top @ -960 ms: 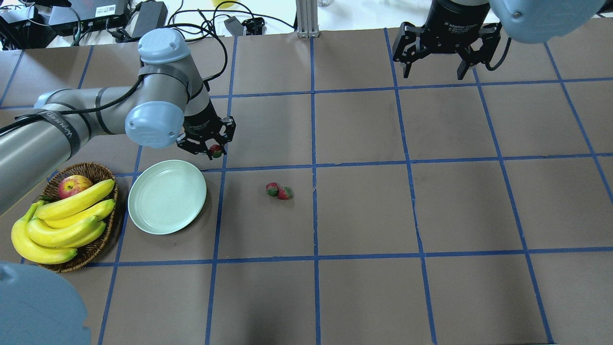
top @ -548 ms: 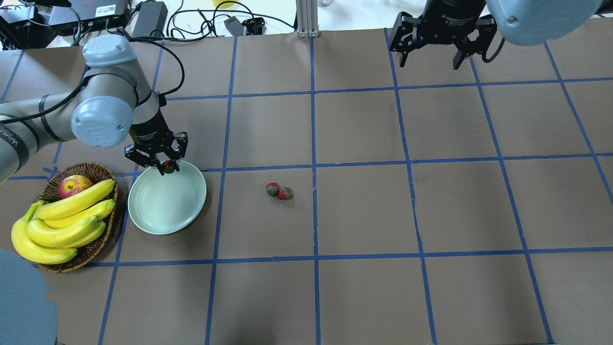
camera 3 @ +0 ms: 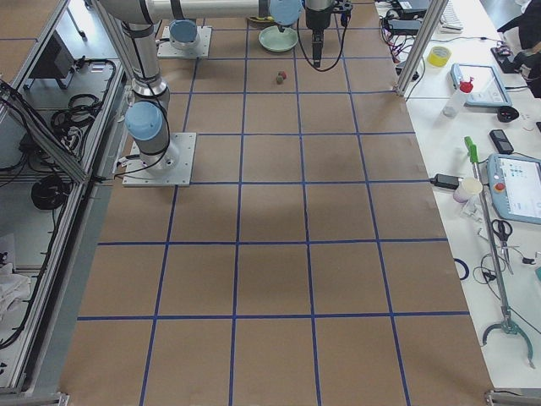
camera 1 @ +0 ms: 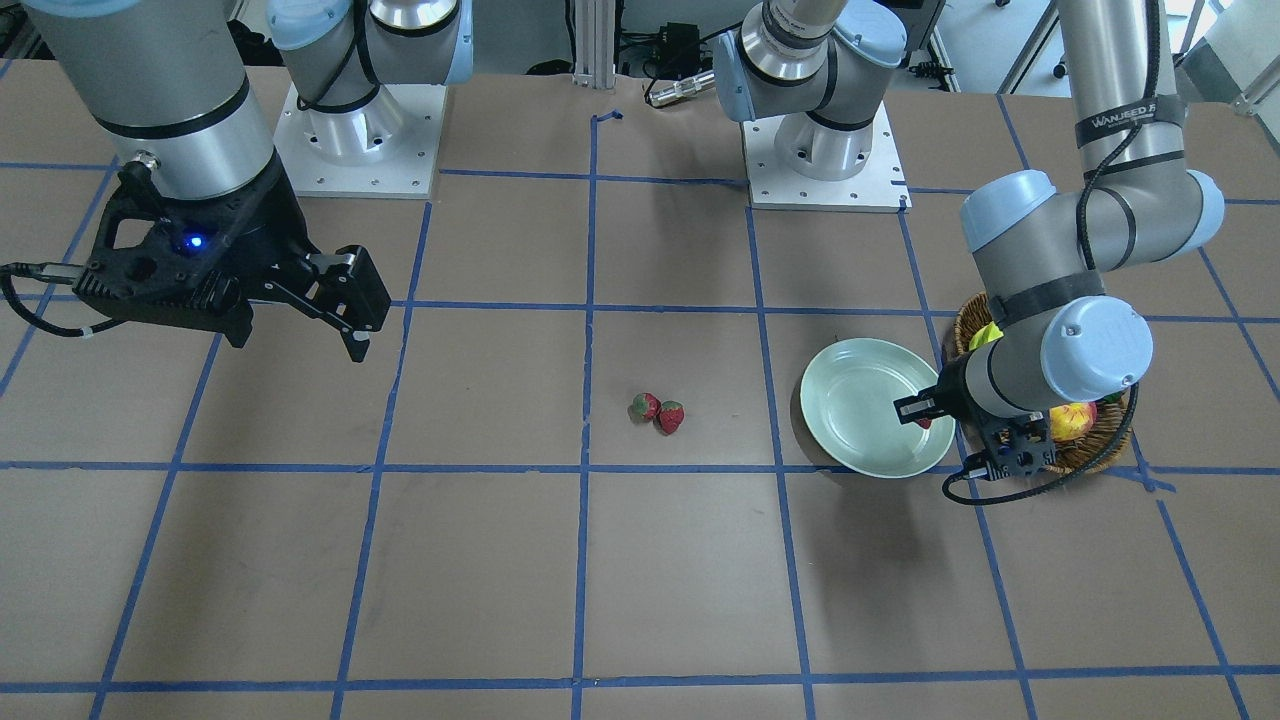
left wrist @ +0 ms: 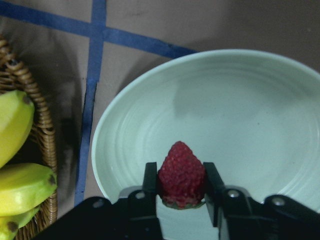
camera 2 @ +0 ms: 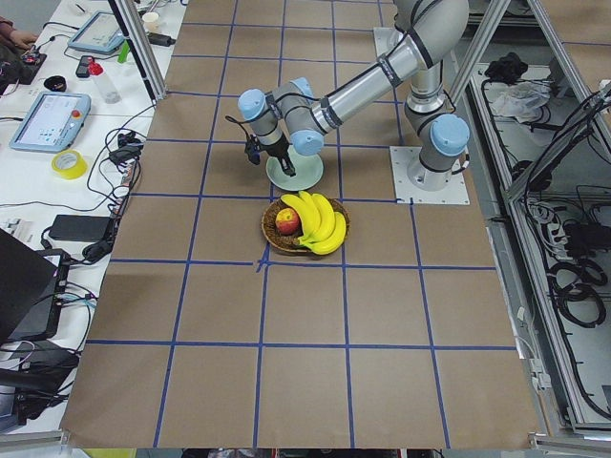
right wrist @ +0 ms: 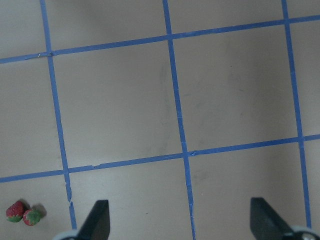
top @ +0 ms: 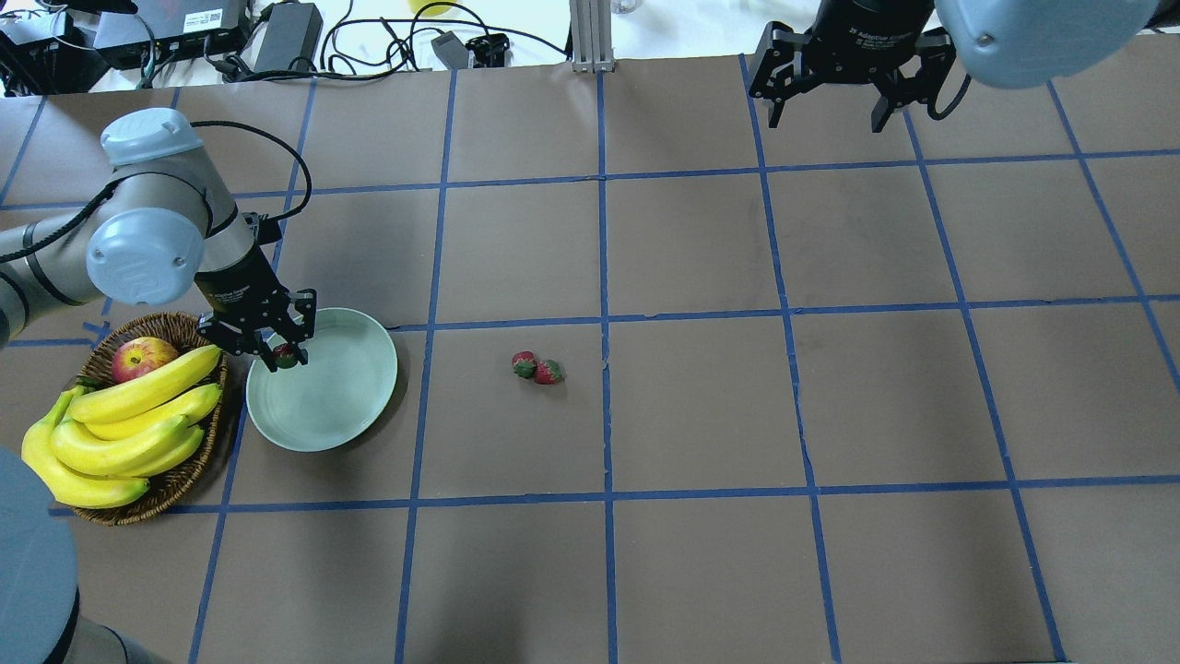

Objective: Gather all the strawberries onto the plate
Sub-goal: 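Lift the strawberry with the left gripper onto the plate and open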

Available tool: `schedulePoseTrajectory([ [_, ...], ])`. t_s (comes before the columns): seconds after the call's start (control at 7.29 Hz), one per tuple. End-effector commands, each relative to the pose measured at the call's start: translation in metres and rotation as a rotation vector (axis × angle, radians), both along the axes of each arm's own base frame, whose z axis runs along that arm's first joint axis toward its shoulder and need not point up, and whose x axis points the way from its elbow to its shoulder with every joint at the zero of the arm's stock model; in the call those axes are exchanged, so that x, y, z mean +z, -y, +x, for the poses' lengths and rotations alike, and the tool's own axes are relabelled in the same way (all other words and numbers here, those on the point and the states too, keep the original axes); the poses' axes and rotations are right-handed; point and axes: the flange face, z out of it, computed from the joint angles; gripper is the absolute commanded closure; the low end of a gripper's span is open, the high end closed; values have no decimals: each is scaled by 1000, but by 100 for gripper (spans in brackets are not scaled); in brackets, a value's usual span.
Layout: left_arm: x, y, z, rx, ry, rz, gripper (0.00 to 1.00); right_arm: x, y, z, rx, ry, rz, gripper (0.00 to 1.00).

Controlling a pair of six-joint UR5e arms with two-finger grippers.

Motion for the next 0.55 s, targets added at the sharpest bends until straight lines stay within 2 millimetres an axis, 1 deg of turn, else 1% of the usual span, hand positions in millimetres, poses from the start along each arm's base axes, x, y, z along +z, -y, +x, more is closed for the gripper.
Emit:
schedulePoseTrajectory([
  [0.0,6,1,-1,10,2,-16,0,0,0,0,0,0,0,0],
  [0.14,24,9,-5,-11,6,-60,0,0,0,0,0,0,-1,0],
  [0.27,47,27,-29,4,-81,-140,0,0,0,0,5,-2,0,0],
  [0.41,53,33,-56,-13,-140,-168,0,0,0,-1,3,-2,0,0],
])
